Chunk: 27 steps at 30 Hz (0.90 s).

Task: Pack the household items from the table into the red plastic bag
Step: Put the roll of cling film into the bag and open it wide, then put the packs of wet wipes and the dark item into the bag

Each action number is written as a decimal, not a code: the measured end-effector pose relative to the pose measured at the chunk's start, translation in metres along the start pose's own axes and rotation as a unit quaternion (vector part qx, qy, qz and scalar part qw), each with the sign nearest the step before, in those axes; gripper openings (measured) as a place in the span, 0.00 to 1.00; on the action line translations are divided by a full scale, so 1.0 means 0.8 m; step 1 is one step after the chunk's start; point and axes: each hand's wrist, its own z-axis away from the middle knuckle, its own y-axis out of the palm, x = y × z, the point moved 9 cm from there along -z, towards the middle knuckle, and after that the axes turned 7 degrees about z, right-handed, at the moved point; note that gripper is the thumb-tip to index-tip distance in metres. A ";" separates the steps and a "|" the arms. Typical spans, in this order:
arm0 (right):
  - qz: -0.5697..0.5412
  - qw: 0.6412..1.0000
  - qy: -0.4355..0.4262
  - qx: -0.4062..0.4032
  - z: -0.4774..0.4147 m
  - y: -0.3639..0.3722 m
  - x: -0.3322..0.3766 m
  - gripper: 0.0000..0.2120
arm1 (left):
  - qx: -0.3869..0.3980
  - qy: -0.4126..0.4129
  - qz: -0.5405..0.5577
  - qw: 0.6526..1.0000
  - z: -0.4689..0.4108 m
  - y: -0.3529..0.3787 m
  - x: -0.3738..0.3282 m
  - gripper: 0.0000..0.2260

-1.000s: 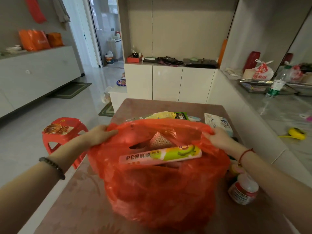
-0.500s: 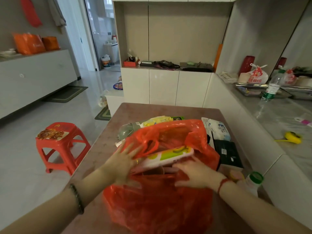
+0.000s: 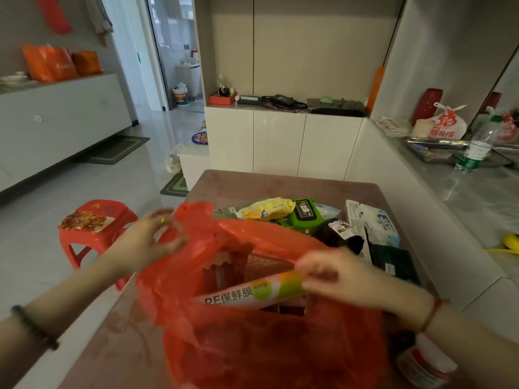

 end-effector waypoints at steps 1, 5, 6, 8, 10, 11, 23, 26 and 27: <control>-0.017 0.997 0.011 -0.079 -0.027 -0.033 -0.003 0.13 | -0.039 0.025 0.032 0.998 -0.011 -0.018 -0.053 0.10; -0.025 0.980 0.067 -0.186 -0.137 -0.080 -0.040 0.22 | -0.072 0.102 -0.006 0.992 -0.065 0.005 -0.146 0.34; -0.013 0.979 0.081 -0.186 -0.161 -0.081 -0.052 0.25 | -0.029 0.089 -0.014 0.995 -0.083 0.029 -0.144 0.37; 0.031 0.977 0.111 -0.178 -0.206 -0.072 -0.084 0.27 | 0.047 0.031 -0.061 0.997 -0.117 0.066 -0.128 0.41; 0.090 0.975 0.139 -0.147 -0.246 -0.054 -0.118 0.29 | 0.121 0.010 -0.159 0.980 -0.142 0.106 -0.106 0.43; 0.111 0.975 0.147 -0.128 -0.263 -0.044 -0.134 0.31 | 0.152 0.007 -0.200 0.968 -0.150 0.124 -0.092 0.44; 0.176 0.972 0.154 0.000 -0.353 0.021 -0.229 0.43 | 0.313 0.013 0.068 0.947 -0.125 0.210 -0.048 0.15; 0.268 0.953 0.140 -0.010 -0.361 0.045 -0.218 0.29 | 0.298 0.001 0.107 0.949 -0.129 0.211 -0.043 0.16; 0.284 0.948 0.138 -0.044 -0.363 0.039 -0.211 0.26 | 0.292 -0.007 0.105 0.951 -0.128 0.208 -0.041 0.17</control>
